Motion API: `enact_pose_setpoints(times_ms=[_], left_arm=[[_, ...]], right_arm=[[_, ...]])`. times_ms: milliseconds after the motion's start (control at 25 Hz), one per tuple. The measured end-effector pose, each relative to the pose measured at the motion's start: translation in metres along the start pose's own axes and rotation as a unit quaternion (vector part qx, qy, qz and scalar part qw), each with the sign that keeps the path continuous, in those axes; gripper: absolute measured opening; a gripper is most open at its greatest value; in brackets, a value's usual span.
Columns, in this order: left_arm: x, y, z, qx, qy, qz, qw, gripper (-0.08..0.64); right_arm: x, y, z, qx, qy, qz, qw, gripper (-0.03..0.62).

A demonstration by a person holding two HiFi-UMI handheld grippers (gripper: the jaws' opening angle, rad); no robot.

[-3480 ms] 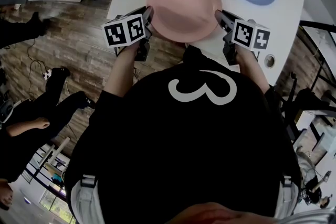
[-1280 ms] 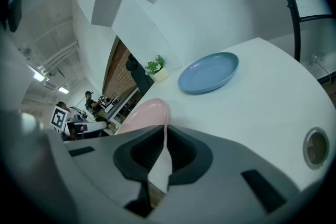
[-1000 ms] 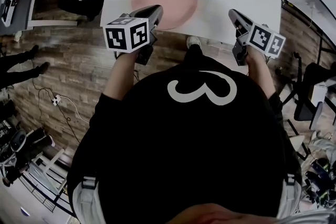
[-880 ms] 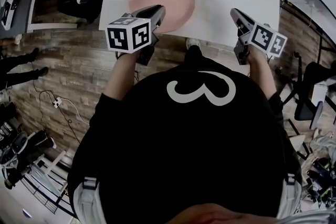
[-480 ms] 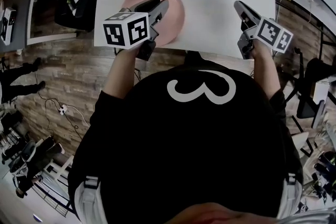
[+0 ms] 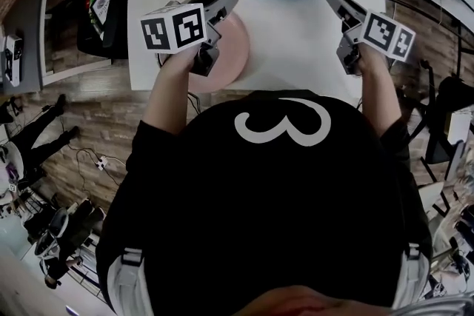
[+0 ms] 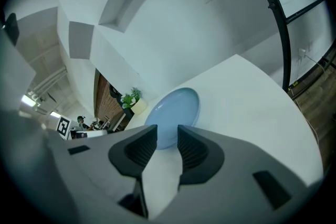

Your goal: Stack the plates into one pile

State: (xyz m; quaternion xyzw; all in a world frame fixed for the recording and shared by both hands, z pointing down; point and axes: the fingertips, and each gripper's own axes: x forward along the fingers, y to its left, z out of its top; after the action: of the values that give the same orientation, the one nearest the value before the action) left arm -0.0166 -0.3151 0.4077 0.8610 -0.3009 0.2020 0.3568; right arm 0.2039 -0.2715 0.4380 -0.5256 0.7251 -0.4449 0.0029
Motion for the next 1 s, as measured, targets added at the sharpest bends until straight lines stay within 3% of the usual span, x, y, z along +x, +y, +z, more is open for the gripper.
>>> enact_pose_setpoints(times_ms=[240,560,720,1000], left_arm=[[0.031,0.022,0.015,-0.044,0.007,0.008,0.999,0.163],[0.067,0.052,0.024,-0.063,0.031,0.027,0.9972,0.161],[0.089,0.065,0.022,-0.094,0.038,0.03,0.9944,0.161],[0.109,0.079,0.022,-0.091,0.059,0.042,0.9932,0.16]], right_arm=[[0.021,-0.023,0.014,0.01,0.013,-0.011,1.0,0.121],[0.048,-0.048,0.018,0.049,0.03,-0.025,0.998,0.121],[0.063,-0.059,0.014,0.059,0.041,-0.038,0.997,0.121],[0.078,-0.071,0.011,0.075,0.049,-0.053,0.995,0.121]])
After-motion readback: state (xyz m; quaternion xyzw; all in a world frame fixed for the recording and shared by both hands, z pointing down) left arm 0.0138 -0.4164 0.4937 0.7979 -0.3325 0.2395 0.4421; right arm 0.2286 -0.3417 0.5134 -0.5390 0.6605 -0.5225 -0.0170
